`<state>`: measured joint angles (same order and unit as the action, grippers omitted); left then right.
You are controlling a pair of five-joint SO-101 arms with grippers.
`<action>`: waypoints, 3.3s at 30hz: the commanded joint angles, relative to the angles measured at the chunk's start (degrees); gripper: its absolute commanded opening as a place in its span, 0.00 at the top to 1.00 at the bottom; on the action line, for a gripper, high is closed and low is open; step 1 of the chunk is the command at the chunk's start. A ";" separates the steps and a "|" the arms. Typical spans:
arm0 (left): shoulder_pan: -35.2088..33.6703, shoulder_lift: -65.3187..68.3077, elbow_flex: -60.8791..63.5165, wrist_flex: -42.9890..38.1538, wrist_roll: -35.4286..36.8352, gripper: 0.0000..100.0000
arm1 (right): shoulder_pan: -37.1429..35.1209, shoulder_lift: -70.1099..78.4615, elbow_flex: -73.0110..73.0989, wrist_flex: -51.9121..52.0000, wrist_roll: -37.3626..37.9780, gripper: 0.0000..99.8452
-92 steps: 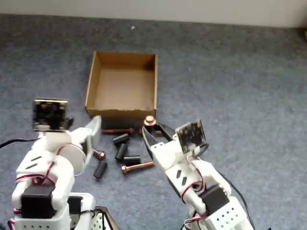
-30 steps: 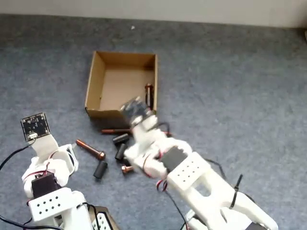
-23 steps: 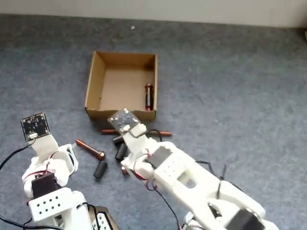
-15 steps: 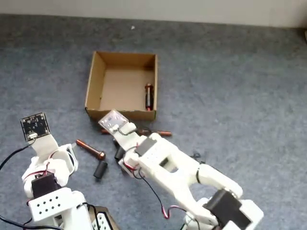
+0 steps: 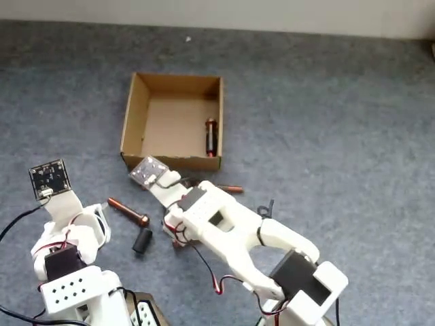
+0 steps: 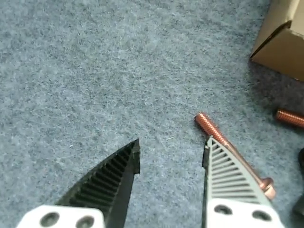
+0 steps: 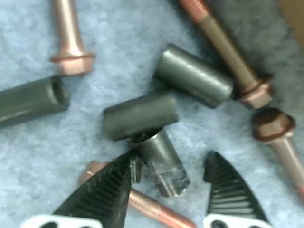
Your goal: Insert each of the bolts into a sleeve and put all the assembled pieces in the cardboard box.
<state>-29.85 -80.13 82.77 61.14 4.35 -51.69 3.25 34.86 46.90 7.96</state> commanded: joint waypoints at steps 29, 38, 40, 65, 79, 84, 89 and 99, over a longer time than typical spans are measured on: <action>5.58 0.31 -17.01 2.55 -7.21 0.77 | 28.97 -55.96 25.36 8.57 -18.46 1.00; 16.57 16.13 -33.54 13.10 -19.87 0.77 | 38.37 -57.89 37.32 -5.49 -25.76 1.00; 17.27 23.16 -37.41 15.38 -21.19 0.77 | 40.13 -57.98 38.73 -6.02 -26.11 1.00; 22.37 44.88 -29.49 6.15 -78.59 0.77 | 42.24 -57.98 39.43 -6.11 -26.11 1.00; 22.73 44.97 -25.19 -0.70 -78.95 0.77 | 42.15 -57.98 39.43 -6.11 -25.85 1.00; 22.73 45.05 -25.19 -1.76 -78.95 0.77 | 42.15 -57.98 39.43 -6.11 -25.85 1.00; 22.99 51.65 -27.03 -4.57 -78.95 0.77 | 42.15 -57.98 39.43 -6.11 -25.85 1.00; 23.60 75.21 -40.48 -4.75 -75.08 0.77 | 42.15 -57.98 39.43 -6.11 -25.76 1.00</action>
<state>-7.34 -10.33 48.04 57.27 -72.75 -10.20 -53.01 74.42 42.07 -17.63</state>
